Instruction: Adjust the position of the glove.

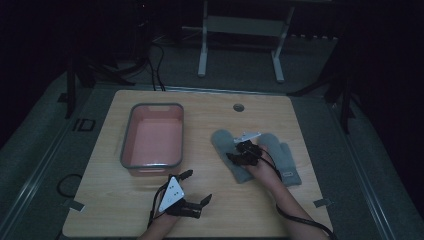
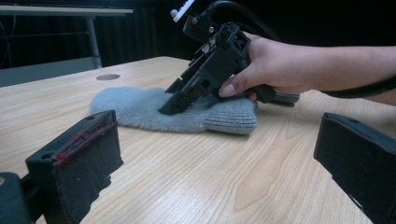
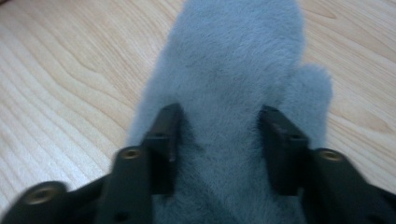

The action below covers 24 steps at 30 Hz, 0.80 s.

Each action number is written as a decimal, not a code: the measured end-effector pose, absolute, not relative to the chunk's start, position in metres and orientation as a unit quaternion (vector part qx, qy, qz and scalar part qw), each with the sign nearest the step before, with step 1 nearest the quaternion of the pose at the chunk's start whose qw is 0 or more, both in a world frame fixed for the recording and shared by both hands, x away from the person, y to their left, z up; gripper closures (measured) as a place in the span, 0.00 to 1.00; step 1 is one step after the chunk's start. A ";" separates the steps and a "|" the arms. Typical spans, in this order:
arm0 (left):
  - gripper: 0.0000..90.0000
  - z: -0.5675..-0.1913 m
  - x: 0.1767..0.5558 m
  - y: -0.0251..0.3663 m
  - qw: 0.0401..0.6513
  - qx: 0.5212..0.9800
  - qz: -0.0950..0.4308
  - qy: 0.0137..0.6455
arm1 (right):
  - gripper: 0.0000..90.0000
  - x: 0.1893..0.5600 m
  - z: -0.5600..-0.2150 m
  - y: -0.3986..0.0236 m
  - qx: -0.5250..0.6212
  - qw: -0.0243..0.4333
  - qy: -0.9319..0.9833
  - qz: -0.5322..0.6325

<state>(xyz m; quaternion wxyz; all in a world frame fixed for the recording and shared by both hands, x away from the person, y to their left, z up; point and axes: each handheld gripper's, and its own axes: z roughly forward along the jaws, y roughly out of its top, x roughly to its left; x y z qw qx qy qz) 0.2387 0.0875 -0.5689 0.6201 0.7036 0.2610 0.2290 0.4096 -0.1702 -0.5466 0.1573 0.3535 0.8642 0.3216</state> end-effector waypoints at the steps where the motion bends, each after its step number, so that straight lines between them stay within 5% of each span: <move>1: 0.01 -0.569 0.239 0.087 0.620 0.703 0.229 0.261 | 0.70 0.407 -0.546 -0.169 0.355 0.166 0.862 0.321; 7: 0.01 -0.569 0.239 0.088 0.620 0.703 0.228 0.261 | 0.89 0.397 -0.540 -0.165 0.418 0.182 0.825 0.334; 24: 0.01 -0.569 0.239 0.088 0.621 0.704 0.227 0.258 | 0.89 0.401 -0.521 -0.148 0.542 0.180 0.749 0.336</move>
